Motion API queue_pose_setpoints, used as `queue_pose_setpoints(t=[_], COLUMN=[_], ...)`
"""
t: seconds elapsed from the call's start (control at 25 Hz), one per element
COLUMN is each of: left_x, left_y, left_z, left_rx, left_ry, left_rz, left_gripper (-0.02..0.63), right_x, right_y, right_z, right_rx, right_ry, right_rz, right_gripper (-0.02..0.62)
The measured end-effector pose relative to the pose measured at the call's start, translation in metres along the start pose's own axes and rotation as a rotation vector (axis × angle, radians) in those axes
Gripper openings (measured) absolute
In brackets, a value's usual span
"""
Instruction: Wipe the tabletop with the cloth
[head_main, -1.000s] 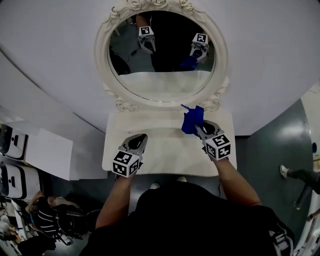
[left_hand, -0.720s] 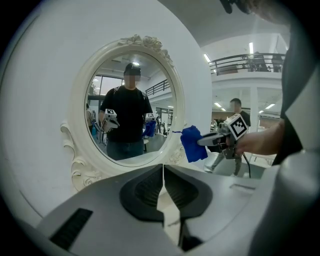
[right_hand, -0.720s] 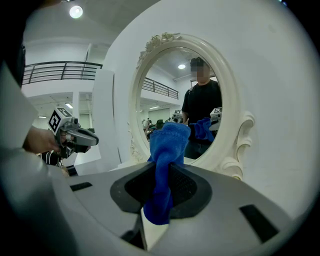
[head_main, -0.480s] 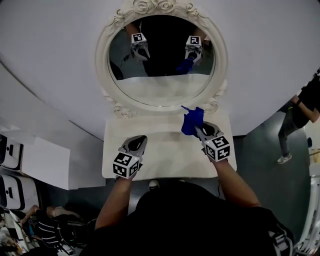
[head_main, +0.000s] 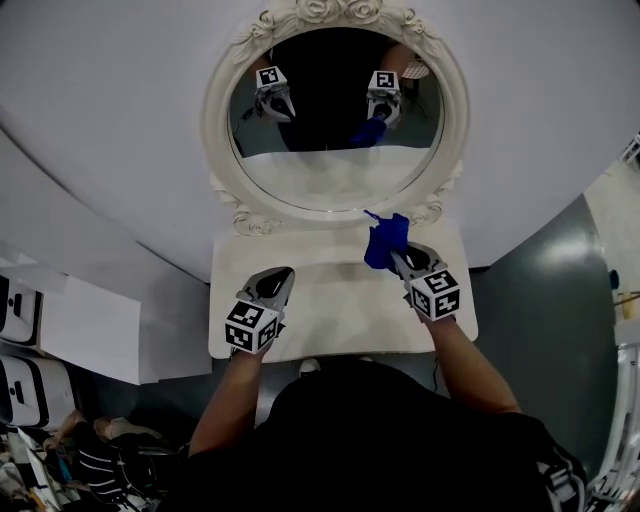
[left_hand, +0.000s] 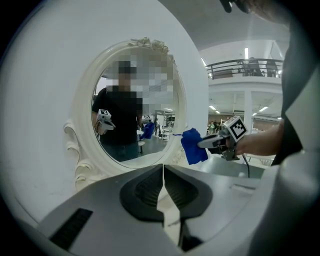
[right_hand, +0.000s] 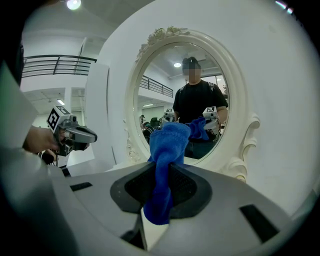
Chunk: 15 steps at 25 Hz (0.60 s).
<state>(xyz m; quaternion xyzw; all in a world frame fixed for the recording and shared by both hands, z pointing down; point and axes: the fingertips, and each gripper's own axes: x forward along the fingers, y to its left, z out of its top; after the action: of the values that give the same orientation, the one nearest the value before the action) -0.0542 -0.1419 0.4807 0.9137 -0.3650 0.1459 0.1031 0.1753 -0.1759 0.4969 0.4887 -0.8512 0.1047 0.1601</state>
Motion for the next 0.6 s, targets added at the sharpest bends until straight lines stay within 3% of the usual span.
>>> queue_pose_setpoints(t=[0.12,0.32,0.6], left_x=[-0.01,-0.036,-0.097], left_y=[0.009,0.033,0.084], left_z=[-0.002,-0.015,-0.047], left_rx=[-0.007,-0.034,-0.094], left_ry=[-0.007,-0.009,-0.002], left_rz=[0.008,0.053,0.176], left_gripper=[0.012,0.012,0.012], right_x=[0.012,0.056,0.134], right_y=[0.013,0.049,0.127], right_z=[-0.001,-0.007,-0.03], right_rx=[0.017,0.118,0.159], right_ry=[0.014,0.053,0.159], right_rz=[0.025,0.142,0.292], right_gripper=[0.061,0.061,0.061])
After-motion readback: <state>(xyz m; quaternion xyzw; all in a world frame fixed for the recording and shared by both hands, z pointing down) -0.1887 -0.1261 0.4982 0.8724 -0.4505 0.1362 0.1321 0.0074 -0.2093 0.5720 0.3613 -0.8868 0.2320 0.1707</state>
